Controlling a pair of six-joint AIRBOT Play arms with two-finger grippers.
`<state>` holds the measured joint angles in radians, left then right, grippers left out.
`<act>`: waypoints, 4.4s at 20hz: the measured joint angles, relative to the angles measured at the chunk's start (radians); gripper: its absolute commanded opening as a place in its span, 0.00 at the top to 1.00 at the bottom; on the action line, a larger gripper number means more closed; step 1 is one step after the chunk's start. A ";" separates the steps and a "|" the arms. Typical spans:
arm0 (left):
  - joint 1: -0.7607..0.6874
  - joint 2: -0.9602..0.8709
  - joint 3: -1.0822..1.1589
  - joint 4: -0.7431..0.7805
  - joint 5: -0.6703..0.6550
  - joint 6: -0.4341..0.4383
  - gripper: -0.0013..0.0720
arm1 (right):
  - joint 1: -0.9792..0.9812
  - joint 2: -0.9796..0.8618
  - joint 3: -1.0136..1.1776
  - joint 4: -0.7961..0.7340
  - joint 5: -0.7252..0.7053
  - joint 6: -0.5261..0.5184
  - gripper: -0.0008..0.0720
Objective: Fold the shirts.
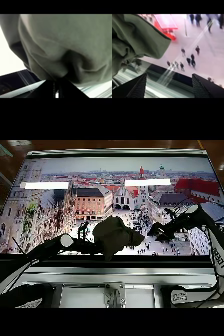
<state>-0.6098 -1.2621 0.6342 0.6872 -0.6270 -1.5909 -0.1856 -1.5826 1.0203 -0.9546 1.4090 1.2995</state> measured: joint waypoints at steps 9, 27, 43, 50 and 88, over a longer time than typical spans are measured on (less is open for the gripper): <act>0.002 0.085 0.006 -0.003 -0.001 0.040 0.93 | 0.167 -0.109 0.001 0.062 -0.103 0.064 0.33; 0.210 0.546 0.788 0.444 -0.309 0.129 0.93 | 0.080 0.554 0.533 0.095 -0.212 0.015 0.92; 0.229 0.541 0.872 0.596 -0.715 0.002 0.93 | 0.068 0.869 0.475 -0.358 0.241 0.163 0.92; 0.230 0.192 0.716 0.639 -0.414 -0.074 0.93 | 0.068 0.653 0.104 -0.345 0.056 0.184 0.91; 0.352 -0.132 -0.081 -0.353 -0.005 0.150 0.73 | 0.068 0.234 -0.011 -0.126 -0.338 0.140 0.91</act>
<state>-0.2573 -1.3945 0.5533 0.3340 -0.6319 -1.4410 -0.1177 -1.3483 1.0088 -1.0809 1.0710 1.4395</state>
